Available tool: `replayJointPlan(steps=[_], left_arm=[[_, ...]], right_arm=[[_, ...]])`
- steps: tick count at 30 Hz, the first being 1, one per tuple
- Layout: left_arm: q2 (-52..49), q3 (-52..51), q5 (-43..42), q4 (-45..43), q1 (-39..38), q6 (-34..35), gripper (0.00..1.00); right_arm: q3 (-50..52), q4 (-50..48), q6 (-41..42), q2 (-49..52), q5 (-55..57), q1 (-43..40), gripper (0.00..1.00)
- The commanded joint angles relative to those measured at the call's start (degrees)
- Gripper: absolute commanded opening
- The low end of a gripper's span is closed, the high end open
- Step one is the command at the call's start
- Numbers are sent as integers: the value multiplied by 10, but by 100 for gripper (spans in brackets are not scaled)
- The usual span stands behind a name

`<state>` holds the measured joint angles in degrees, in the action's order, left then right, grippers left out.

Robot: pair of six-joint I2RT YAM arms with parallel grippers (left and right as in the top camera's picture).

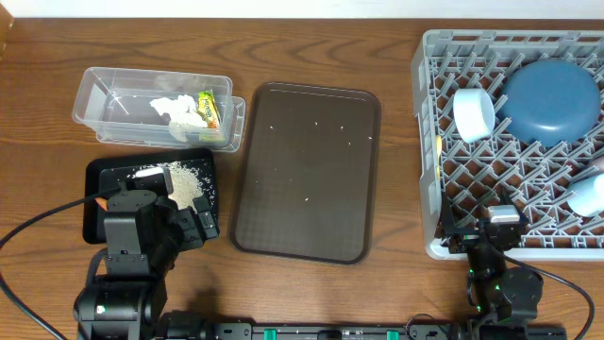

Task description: Sort waste into correct bins and load items into the dishwasher rack

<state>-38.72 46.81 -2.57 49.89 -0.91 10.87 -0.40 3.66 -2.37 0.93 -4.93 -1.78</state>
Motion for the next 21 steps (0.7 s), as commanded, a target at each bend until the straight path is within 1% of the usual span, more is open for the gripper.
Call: replayJointPlan(steps=[1, 11, 13, 16, 19, 21], left_arm=[[2, -1, 7, 0, 2, -1, 97], [2, -1, 7, 0, 2, -1, 97], [2, -1, 12, 10, 2, -22, 97], [11, -6, 18, 17, 2, -26, 97], [37, -27, 18, 2, 2, -28, 97], [68, -59, 23, -29, 2, -28, 97]], right_arm=[[1, 2, -9, -6, -2, 7, 99], [1, 2, -9, -6, -2, 7, 99], [1, 2, -9, -6, -2, 7, 99], [1, 2, -9, -6, -2, 7, 99], [1, 2, -9, -6, -2, 7, 99], [1, 2, -9, -6, -2, 7, 99]])
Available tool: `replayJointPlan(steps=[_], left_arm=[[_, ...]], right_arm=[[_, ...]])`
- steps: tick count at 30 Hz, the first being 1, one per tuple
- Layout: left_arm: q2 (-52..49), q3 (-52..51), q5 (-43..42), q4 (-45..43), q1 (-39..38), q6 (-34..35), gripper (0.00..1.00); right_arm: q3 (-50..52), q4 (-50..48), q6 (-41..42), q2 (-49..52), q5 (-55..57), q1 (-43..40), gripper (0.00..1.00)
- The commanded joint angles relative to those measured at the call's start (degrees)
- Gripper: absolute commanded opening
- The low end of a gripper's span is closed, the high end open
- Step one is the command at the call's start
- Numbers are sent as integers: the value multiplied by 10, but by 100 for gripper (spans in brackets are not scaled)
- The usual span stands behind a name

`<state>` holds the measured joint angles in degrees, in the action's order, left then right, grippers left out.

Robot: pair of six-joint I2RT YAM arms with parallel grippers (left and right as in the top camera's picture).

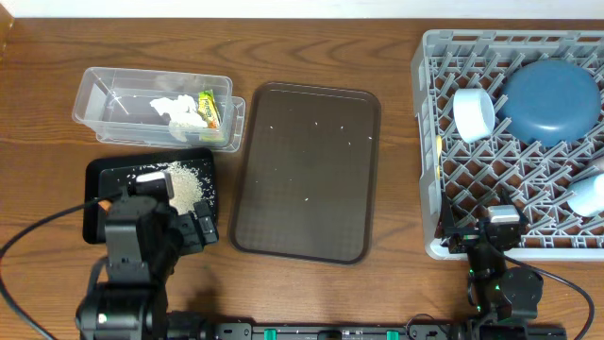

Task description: Sort waste into correct bins and load items into the dishwasher rack

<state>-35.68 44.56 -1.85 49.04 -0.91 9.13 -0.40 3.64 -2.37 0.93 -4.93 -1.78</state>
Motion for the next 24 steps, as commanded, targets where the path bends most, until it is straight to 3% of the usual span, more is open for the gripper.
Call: replayJointPlan(steps=[1, 14, 21, 24], left_arm=[[55, -56, 15, -38, 2, -10, 97], [296, -372, 18, -357, 2, -10, 97], [346, -444, 41, -507, 2, -50, 97], [356, -443, 40, -509, 2, -101, 97]], right_arm=[[1, 2, -9, -6, -2, 7, 99], [1, 2, -9, -6, -2, 7, 99], [1, 2, -9, -6, -2, 7, 99], [1, 2, -9, -6, -2, 7, 99]])
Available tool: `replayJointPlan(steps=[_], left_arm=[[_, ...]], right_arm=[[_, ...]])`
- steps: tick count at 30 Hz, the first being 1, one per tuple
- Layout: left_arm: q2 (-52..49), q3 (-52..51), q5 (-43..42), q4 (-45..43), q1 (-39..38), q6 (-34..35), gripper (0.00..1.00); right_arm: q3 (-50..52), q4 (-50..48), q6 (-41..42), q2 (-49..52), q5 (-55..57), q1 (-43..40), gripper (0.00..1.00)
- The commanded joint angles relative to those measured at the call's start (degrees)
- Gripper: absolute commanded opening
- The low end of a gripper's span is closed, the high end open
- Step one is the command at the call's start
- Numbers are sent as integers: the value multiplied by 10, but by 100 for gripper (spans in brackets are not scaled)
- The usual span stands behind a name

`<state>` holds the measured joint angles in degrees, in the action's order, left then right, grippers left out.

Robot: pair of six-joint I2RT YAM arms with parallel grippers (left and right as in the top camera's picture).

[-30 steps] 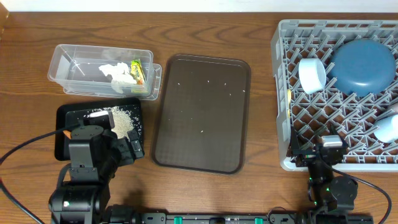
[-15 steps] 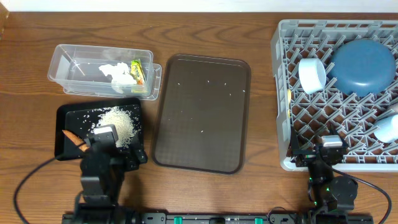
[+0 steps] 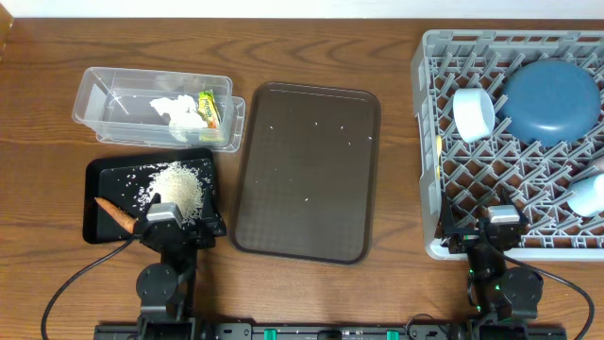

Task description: Sort waste into correct bins and load items into the dishwasher rack

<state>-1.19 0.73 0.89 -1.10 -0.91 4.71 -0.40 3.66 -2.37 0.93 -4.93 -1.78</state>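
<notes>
A black bin (image 3: 94,181) at the front left holds a heap of rice (image 3: 177,185) and an orange carrot piece (image 3: 113,214). Behind it, a clear plastic bin (image 3: 99,94) contains crumpled tissue (image 3: 175,110) and a green-yellow wrapper (image 3: 209,110). The grey dishwasher rack (image 3: 429,142) on the right carries a blue plate (image 3: 550,100) and a white cup (image 3: 473,113). My left gripper (image 3: 193,229) sits low at the black bin's front right corner. At the rack's front edge is my right gripper (image 3: 469,233). Neither one's jaws can be made out.
A brown serving tray (image 3: 307,170) with a few rice grains on it lies in the middle of the wooden table. Another white cup (image 3: 589,194) pokes in at the rack's right edge. Cables trail from both arm bases along the table's front edge.
My left arm has pulled back and down toward the table's front edge, uncovering the carrot piece and the front of the black bin. The right arm has not moved.
My left arm stood raised over the black bin's front part, hiding its contents there, and stayed there at the second moment with little change. Now it is folded low at the bin's front corner. Bins, tray and rack kept their places.
</notes>
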Motion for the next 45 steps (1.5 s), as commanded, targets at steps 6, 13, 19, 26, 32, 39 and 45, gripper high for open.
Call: replayJointPlan(steps=[6, 13, 19, 26, 32, 39, 45], left_arm=[[11, -5, 6, 53, 2, -62, 97], [11, -5, -4, 53, 2, -62, 97], [10, -5, -4, 53, 2, -62, 97], [10, -5, -4, 53, 2, -62, 97], [10, -5, -4, 53, 2, -62, 97], [10, -5, -4, 53, 2, -62, 97], [10, -5, -4, 53, 2, -62, 97]], right_arm=[[1, 2, -9, -6, -2, 7, 99], [1, 2, -9, -6, -2, 7, 99], [1, 2, -9, -6, -2, 7, 99], [1, 2, -9, -6, -2, 7, 99], [1, 2, -9, -6, -2, 7, 99], [1, 2, -9, -6, -2, 7, 99], [1, 2, -9, -6, -2, 7, 99]])
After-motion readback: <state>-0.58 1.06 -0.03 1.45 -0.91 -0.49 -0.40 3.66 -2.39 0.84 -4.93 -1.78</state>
